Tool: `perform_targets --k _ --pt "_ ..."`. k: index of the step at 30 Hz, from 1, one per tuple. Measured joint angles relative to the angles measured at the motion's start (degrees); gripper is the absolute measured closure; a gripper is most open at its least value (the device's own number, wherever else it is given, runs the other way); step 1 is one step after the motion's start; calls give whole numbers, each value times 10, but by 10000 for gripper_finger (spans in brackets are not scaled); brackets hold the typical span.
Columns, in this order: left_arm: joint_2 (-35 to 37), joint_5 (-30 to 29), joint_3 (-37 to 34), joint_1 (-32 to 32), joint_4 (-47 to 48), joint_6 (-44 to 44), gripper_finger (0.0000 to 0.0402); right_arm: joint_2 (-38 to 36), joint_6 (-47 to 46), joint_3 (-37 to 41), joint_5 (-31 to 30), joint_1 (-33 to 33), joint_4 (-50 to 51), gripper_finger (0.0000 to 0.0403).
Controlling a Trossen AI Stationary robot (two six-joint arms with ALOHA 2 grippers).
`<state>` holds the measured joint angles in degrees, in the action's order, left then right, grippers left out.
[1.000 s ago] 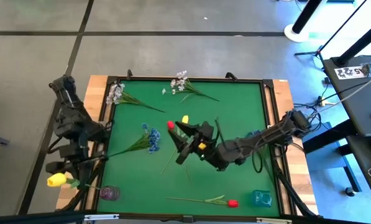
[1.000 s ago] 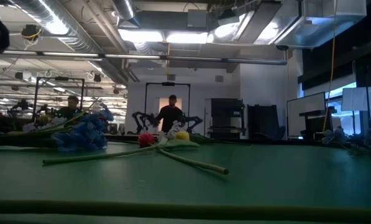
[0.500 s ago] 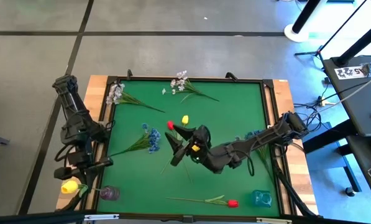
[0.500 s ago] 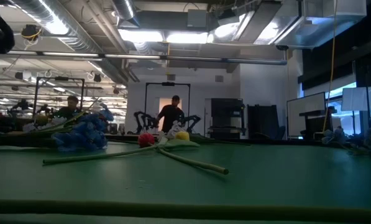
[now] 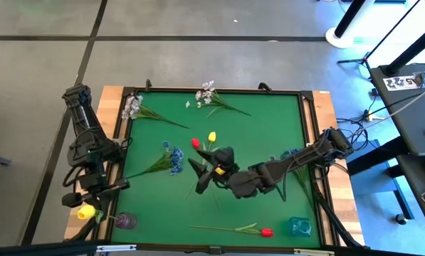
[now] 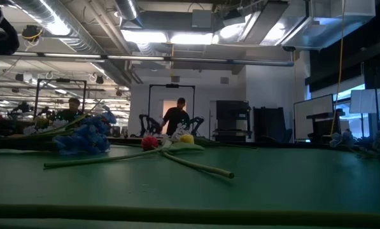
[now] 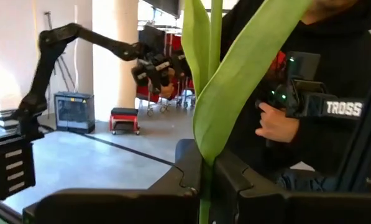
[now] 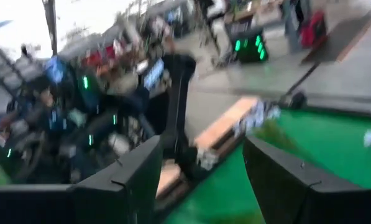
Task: Sort flowers into vase by color
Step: Put the top yellow tulip into the purple vase
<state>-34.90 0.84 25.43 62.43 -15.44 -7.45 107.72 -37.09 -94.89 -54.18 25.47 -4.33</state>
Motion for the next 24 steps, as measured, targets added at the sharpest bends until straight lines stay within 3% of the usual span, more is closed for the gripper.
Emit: perform_targets --k 6,15,24 --pt "0 6 0 0 17 -107 344 0 -49 0 38 0 91 165" --pt "1 81 1 2 87 -252 276 0 -51 0 38 -9 169 139" --pt "1 57 111 13 325 -226 273 14 -54 0 63 -34 185 125"
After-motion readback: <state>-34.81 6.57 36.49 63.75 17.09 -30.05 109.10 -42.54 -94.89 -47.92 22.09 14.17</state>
